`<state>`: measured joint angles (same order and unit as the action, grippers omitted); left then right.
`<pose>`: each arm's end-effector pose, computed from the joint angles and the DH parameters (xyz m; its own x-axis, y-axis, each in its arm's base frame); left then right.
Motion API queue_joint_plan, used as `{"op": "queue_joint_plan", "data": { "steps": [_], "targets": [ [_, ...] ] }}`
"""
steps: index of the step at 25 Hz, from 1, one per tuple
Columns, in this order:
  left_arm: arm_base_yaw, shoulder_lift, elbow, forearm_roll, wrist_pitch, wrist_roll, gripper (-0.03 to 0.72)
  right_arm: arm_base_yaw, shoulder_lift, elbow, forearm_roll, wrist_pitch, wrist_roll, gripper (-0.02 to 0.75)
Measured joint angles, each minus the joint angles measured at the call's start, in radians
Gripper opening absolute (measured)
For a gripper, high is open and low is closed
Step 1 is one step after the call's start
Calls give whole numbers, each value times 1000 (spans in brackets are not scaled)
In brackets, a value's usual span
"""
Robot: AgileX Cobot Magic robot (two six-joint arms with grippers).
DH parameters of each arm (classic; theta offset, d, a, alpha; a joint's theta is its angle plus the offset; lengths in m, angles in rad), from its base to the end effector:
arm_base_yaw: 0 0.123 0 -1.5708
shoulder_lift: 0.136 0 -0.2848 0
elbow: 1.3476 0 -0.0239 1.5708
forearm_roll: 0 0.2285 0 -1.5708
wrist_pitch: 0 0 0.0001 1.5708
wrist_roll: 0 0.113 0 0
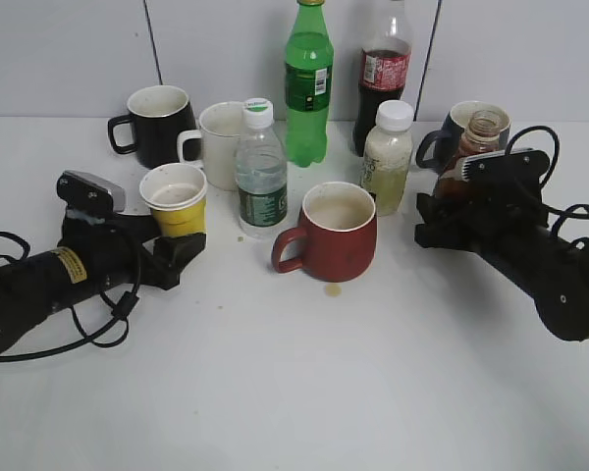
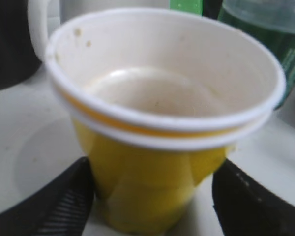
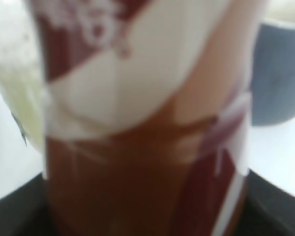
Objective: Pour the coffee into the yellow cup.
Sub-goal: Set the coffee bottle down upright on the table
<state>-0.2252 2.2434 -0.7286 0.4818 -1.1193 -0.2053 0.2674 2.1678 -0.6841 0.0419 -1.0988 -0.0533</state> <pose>0.3389 -0.1260 0.0609 -0.3299 0.0933 -0.9394 0.5901 0.7971 -0.1281 0.3499 0.0915 0.0805 -0.2752 -0.1109 -0.9550 -0.2392 0.9700 -0.0437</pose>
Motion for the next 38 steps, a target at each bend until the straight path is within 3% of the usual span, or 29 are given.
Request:
{"op": "queue_joint_plan", "data": {
  "steps": [8, 12, 15, 24, 28, 33, 38],
  "targets": [
    [0, -7, 46, -28, -20, 0, 567, 0, 11, -4, 0, 49, 0, 509],
    [0, -25, 71, -50, -20, 0, 567, 0, 11, -5, 4, 55, 0, 611],
    [0, -57, 110, -55, -12, 0, 567, 0, 11, -5, 4, 58, 0, 643],
    [0, -219, 261, -138, 19, 0, 567, 0, -50, 7, 42, 236, 0, 650],
    [0, -368, 271, -165, 181, 0, 567, 0, -145, 23, 54, 371, 1, 650],
    [-3, -550, 272, -219, 445, -3, 567, 0, -287, 26, 56, 663, 1, 648],
    [-49, -788, 231, -296, 848, -19, 567, 0, -470, 27, 56, 957, 1, 638]
  ]
}}
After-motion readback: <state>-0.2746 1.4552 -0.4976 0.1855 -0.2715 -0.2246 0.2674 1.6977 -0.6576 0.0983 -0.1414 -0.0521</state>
